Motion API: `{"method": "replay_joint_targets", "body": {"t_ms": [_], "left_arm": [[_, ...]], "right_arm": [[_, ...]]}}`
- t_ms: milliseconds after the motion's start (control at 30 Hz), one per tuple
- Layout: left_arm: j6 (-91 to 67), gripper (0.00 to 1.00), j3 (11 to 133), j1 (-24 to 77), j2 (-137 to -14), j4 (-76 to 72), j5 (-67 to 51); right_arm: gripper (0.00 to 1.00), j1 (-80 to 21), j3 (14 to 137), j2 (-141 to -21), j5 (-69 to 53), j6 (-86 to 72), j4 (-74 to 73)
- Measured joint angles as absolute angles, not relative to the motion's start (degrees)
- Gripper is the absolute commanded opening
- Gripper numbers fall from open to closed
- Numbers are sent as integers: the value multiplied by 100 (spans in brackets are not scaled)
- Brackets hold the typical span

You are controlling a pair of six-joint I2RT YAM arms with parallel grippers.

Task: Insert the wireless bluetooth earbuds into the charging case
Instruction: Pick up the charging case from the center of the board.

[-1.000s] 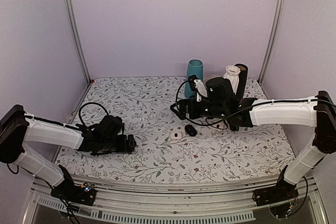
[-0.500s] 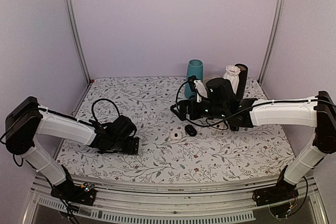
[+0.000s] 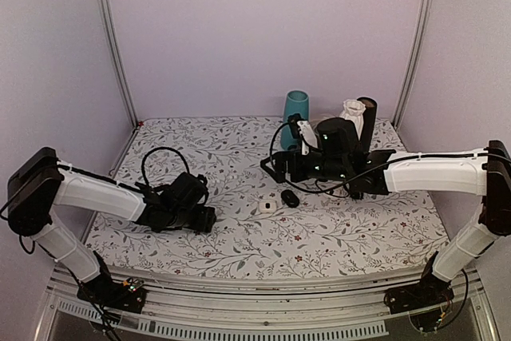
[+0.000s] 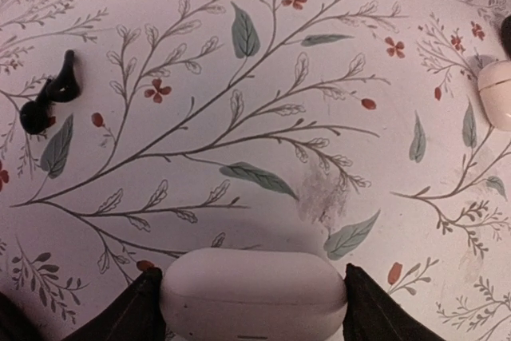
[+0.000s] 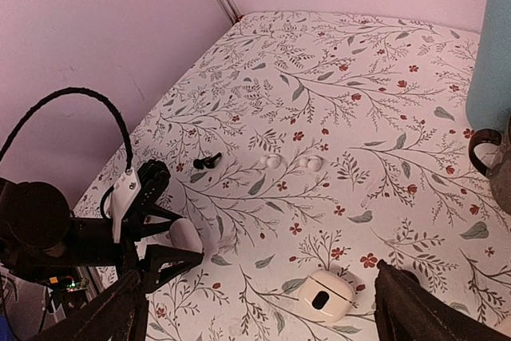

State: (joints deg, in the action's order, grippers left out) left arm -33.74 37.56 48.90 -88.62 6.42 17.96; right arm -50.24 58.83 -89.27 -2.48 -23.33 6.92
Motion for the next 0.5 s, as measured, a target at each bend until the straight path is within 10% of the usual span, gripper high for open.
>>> {"method": "replay_joint_targets", "body": {"t_ms": [500], "left_arm": [[-2246, 50, 3358, 5028, -7679, -1153, 869]], "right_arm": [[98, -5024, 6062, -9292, -1435, -2840, 836]]}}
